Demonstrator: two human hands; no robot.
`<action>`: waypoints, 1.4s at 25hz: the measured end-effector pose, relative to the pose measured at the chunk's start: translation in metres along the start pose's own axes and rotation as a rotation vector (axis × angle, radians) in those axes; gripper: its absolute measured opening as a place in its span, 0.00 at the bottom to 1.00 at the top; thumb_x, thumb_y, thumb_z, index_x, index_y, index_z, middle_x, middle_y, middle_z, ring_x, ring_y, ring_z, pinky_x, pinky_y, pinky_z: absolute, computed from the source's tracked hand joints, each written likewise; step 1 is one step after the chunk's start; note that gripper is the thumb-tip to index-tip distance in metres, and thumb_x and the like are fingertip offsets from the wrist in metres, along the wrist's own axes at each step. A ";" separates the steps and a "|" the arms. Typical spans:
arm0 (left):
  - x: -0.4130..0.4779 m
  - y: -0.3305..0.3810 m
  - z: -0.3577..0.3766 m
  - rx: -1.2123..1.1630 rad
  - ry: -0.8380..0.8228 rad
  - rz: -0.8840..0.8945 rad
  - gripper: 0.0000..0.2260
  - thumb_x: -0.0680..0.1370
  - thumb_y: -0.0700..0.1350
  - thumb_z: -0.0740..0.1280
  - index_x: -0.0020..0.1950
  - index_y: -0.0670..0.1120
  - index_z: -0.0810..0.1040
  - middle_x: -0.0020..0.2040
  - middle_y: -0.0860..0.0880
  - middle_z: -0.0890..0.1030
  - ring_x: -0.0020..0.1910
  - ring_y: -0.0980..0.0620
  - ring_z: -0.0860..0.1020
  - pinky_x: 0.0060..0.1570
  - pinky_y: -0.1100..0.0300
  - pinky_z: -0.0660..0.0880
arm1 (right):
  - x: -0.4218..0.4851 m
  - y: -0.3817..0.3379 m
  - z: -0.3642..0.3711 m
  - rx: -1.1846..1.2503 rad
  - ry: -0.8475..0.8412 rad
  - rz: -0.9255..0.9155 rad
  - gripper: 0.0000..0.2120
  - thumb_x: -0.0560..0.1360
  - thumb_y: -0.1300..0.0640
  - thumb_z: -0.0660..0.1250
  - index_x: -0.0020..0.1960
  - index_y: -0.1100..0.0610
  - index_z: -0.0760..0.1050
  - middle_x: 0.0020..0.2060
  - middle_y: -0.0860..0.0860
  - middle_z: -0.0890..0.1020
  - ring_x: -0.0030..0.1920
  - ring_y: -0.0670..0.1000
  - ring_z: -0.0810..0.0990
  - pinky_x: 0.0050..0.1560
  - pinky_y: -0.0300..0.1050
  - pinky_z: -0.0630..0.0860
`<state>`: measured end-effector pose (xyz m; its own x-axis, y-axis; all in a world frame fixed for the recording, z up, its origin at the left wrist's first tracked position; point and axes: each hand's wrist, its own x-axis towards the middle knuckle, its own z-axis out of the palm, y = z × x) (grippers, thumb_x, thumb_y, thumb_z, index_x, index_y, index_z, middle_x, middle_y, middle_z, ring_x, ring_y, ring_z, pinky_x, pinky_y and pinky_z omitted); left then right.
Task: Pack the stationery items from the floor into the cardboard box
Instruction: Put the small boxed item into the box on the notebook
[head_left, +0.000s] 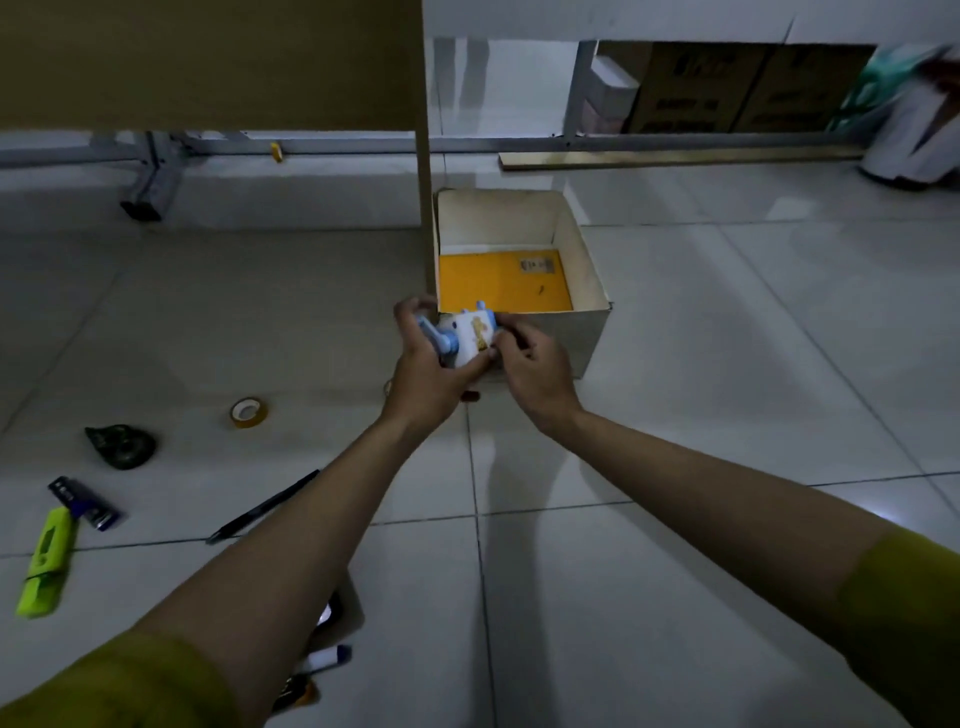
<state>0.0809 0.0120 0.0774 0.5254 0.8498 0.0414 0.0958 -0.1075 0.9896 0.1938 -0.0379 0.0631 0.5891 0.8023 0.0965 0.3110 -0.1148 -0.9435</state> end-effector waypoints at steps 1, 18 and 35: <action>0.006 0.007 0.005 -0.016 -0.020 0.013 0.26 0.71 0.39 0.72 0.60 0.52 0.60 0.58 0.43 0.72 0.48 0.44 0.81 0.37 0.49 0.82 | 0.008 -0.002 -0.004 -0.045 0.037 -0.041 0.14 0.80 0.60 0.58 0.63 0.59 0.75 0.49 0.53 0.80 0.47 0.49 0.78 0.40 0.32 0.76; 0.107 0.019 0.051 0.326 -0.061 0.090 0.35 0.72 0.44 0.72 0.74 0.49 0.57 0.73 0.49 0.65 0.68 0.50 0.69 0.56 0.63 0.70 | 0.116 0.018 -0.049 -0.477 0.001 -0.212 0.18 0.80 0.58 0.56 0.69 0.59 0.70 0.62 0.57 0.78 0.64 0.56 0.68 0.60 0.44 0.67; 0.190 -0.030 0.039 0.910 -0.254 -0.076 0.31 0.71 0.39 0.72 0.71 0.49 0.64 0.68 0.38 0.70 0.62 0.37 0.72 0.53 0.52 0.73 | 0.159 0.046 -0.047 -0.722 -0.274 0.170 0.22 0.76 0.50 0.61 0.67 0.59 0.69 0.66 0.58 0.71 0.65 0.59 0.71 0.58 0.48 0.71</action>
<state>0.2112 0.1567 0.0499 0.6485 0.7451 -0.1559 0.7034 -0.5083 0.4969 0.3369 0.0562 0.0498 0.4963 0.8447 -0.2005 0.6958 -0.5251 -0.4900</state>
